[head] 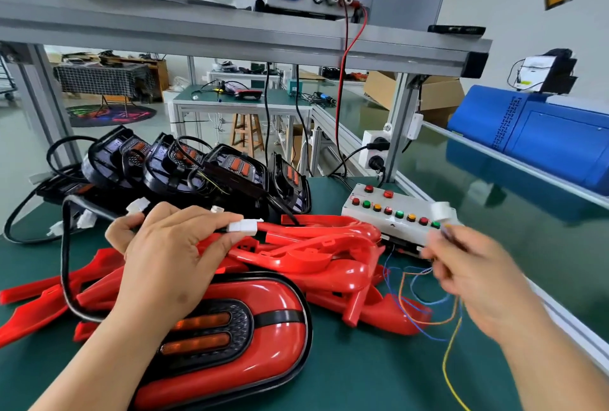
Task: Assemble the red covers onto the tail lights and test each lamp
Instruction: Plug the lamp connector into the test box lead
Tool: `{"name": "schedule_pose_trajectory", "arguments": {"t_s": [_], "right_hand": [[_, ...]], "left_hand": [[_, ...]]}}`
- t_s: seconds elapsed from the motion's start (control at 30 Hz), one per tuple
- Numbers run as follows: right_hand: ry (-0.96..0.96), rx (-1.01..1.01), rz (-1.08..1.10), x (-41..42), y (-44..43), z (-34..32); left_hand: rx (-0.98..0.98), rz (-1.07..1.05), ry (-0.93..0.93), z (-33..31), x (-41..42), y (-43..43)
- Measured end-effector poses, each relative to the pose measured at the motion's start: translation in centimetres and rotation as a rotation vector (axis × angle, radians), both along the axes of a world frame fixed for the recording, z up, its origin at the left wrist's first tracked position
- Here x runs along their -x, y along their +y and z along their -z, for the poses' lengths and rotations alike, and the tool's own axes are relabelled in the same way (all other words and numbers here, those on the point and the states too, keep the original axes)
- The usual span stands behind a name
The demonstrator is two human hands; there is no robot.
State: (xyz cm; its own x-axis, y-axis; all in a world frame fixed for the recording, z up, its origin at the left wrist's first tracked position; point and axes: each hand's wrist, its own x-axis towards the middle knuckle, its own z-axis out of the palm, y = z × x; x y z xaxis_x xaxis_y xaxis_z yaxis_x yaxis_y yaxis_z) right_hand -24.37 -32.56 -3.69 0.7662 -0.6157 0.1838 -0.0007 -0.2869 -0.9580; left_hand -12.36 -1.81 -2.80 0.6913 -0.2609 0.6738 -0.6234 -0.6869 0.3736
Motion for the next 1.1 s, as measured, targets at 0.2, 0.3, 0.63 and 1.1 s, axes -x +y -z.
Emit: {"name": "schedule_pose_trajectory", "arguments": {"t_s": [0.2, 0.3, 0.63, 1.1], "right_hand": [[0.636, 0.705, -0.202, -5.2, 3.9, -0.2], [0.677, 0.745, -0.145, -6.9, 5.7, 1.2], [0.584, 0.629, -0.133, -9.9, 8.6, 3.1], [0.093, 0.900, -0.259, -5.7, 8.4, 0.4]], "left_hand": [[0.007, 0.026, 0.033, 0.2, -0.1, 0.2], [-0.002, 0.026, 0.035, 0.2, -0.1, 0.2], [-0.045, -0.001, 0.020, 0.5, -0.1, 0.0], [0.057, 0.061, 0.078, 0.3, -0.3, 0.0]]}}
